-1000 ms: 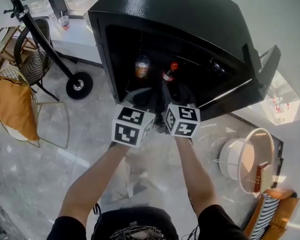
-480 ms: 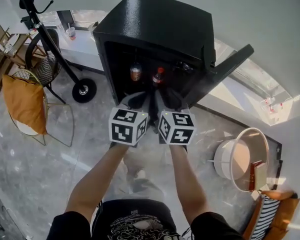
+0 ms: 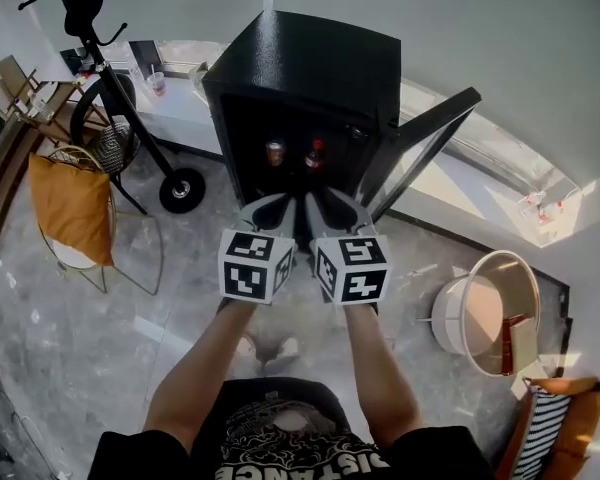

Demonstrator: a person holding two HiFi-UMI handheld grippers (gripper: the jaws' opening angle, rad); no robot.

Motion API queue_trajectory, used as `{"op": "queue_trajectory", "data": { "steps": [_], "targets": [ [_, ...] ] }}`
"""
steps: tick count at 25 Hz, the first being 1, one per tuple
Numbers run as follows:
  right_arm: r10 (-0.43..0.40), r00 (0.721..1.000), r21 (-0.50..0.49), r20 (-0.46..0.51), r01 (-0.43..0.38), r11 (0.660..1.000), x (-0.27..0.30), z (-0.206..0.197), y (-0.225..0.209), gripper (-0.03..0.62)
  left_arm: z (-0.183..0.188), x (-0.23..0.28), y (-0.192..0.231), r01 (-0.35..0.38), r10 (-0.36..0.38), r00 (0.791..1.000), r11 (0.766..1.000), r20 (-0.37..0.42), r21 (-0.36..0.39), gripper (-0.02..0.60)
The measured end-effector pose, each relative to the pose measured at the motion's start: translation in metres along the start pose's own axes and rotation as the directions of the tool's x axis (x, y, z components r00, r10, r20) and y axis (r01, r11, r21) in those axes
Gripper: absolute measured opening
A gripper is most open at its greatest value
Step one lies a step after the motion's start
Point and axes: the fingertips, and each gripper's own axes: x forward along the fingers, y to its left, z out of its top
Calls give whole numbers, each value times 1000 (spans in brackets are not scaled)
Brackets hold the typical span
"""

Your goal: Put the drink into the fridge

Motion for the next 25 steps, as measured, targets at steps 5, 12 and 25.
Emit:
{"op": "queue_trajectory", "data": {
  "steps": [5,12,25],
  "targets": [
    [13,1000,-8,16,-13,1000,-20,12,23,2,8,-27,3,-7,7,1000,1000,9,-9,3],
    [7,1000,-50,9,-6,999,-31,19,46,2,16,-47,5,25,-25,1000,1000,19,-4,3],
    [-25,1000,-61,15,26,998,-36,15,65,2,13,-65,12,63,-63,998,998,24,17,3]
  ]
}}
